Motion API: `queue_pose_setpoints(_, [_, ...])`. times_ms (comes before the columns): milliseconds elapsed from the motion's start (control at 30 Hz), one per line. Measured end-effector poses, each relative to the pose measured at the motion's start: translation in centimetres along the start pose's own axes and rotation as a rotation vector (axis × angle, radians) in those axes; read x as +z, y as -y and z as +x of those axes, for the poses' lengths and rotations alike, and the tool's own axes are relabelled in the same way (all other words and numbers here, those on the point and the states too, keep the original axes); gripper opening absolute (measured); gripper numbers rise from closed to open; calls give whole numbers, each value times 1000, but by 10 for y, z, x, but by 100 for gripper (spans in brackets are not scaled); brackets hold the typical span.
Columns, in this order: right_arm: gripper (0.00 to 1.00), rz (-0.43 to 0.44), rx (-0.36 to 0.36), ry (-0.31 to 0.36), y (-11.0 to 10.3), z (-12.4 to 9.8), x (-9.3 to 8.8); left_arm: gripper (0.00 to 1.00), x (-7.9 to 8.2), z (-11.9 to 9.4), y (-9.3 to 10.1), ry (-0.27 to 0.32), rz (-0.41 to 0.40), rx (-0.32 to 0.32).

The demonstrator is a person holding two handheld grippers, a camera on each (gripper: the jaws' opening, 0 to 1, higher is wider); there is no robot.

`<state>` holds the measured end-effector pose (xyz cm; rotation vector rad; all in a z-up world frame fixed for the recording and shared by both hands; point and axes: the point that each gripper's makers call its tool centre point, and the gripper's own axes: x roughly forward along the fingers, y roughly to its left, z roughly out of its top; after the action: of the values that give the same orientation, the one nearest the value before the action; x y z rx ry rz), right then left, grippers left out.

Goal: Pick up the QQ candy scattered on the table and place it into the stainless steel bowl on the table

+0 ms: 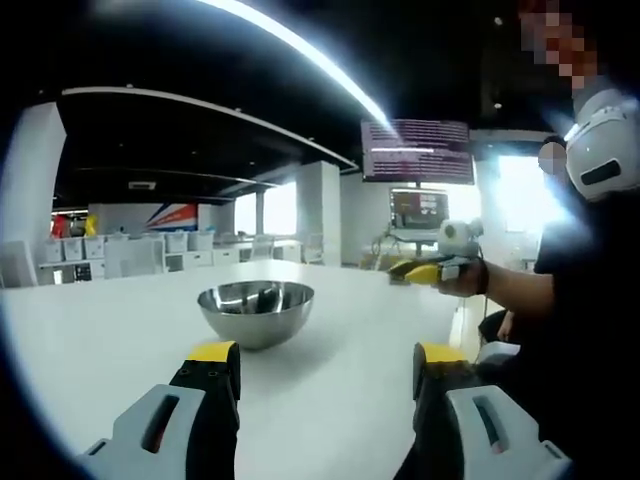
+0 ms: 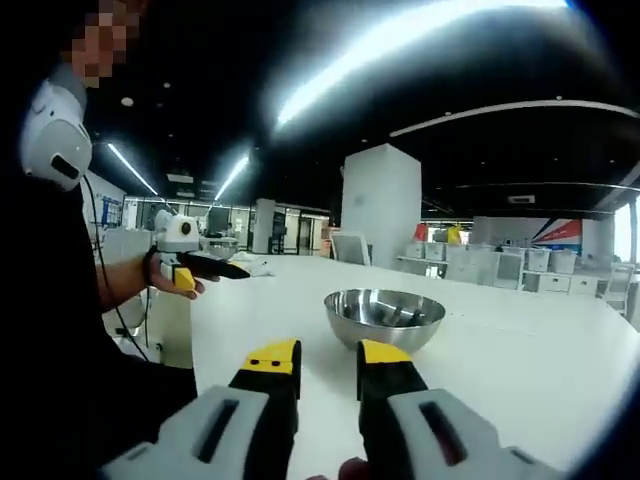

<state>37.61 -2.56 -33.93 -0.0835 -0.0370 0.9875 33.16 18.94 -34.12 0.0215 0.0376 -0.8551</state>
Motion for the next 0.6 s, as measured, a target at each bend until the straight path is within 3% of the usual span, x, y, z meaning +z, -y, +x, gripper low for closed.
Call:
queue_pose_setpoints(233, [31, 9, 27, -1, 2, 12, -5, 73, -3, 4, -10, 4, -5, -7])
queue_pose_setpoints(367, [43, 6, 49, -6, 7, 23, -7, 81, 1, 13, -27, 46, -22, -7])
queue_pose_setpoints(600, [59, 23, 81, -29, 31, 48, -16, 95, -1, 39, -53, 53, -13, -19])
